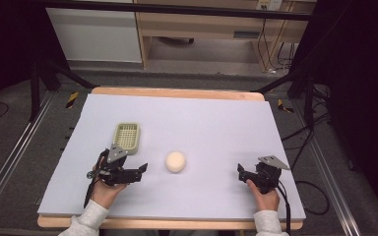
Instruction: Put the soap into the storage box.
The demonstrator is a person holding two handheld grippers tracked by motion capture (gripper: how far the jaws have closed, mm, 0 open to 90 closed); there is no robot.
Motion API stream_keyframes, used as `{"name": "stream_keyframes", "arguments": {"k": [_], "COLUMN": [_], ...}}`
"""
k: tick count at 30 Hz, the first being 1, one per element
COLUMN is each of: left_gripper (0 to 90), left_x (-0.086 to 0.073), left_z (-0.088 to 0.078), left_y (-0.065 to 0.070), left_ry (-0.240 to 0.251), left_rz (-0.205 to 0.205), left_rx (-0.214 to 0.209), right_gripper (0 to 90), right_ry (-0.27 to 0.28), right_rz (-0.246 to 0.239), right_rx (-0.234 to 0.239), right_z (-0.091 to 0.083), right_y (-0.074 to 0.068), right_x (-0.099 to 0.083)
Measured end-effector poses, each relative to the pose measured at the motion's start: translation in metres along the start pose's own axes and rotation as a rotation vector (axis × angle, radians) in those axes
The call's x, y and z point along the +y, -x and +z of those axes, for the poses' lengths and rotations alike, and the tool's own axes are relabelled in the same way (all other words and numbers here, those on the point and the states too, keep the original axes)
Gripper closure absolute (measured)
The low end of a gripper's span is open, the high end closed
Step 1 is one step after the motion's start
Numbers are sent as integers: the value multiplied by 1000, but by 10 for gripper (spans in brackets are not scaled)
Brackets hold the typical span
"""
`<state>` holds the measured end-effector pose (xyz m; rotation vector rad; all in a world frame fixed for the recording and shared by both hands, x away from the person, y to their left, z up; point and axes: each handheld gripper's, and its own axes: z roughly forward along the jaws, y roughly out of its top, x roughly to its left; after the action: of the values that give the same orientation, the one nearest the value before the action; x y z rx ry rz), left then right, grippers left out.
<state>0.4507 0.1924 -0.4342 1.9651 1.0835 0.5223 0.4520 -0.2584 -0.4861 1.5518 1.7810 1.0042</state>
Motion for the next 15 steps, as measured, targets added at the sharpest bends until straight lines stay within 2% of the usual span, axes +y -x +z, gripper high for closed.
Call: {"name": "stream_keyframes", "arguments": {"k": [7,15], "left_gripper": [161,168], "left_x": [4,12], "left_z": [6,13], "left_y": [7,16], "left_ry": [-19,-16], "left_rz": [22,35], "left_rx": [-7,-22], "right_gripper": [46,46], "right_ry": [2,3], "right_rz": [-3,-7], "right_rx": [1,-2], "right_z": [0,0], "right_y": [0,0], "right_x": [0,0]}}
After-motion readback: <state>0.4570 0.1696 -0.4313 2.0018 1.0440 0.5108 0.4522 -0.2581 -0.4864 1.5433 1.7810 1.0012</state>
